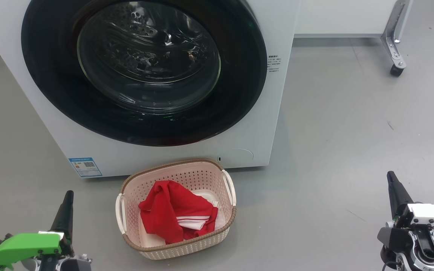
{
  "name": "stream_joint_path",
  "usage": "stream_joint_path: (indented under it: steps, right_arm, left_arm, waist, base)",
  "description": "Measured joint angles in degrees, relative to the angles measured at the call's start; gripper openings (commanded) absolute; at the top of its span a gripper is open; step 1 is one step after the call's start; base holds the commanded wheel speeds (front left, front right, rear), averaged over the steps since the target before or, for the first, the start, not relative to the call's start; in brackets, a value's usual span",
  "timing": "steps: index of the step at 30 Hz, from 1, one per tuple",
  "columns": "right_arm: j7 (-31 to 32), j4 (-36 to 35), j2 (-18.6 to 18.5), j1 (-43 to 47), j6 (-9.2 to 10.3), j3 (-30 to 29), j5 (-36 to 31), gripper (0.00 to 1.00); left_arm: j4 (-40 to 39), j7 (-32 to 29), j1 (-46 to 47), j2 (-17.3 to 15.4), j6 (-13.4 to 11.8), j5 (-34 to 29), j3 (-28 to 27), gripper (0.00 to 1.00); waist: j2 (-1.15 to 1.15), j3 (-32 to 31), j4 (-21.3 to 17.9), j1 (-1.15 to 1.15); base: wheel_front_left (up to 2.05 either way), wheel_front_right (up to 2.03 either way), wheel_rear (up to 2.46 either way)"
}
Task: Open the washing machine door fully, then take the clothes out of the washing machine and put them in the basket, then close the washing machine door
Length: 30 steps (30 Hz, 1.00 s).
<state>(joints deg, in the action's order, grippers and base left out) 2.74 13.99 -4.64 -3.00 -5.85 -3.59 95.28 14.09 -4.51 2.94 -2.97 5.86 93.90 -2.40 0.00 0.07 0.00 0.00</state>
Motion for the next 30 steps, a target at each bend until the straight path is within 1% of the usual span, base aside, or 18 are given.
stream_joint_path:
  steps: [30]
  right_arm:
    - [0.07, 0.27, 0.00, -0.05, -0.07, -0.04, 0.00, 0.00]
  left_arm:
    - [0.24, 0.00, 0.03, 0.00, 0.29, 0.07, -0.05, 0.00]
  waist:
    - [0.00, -0.02, 0.00, 0.00]
  base:
    - [0.00, 0.00, 0.00]
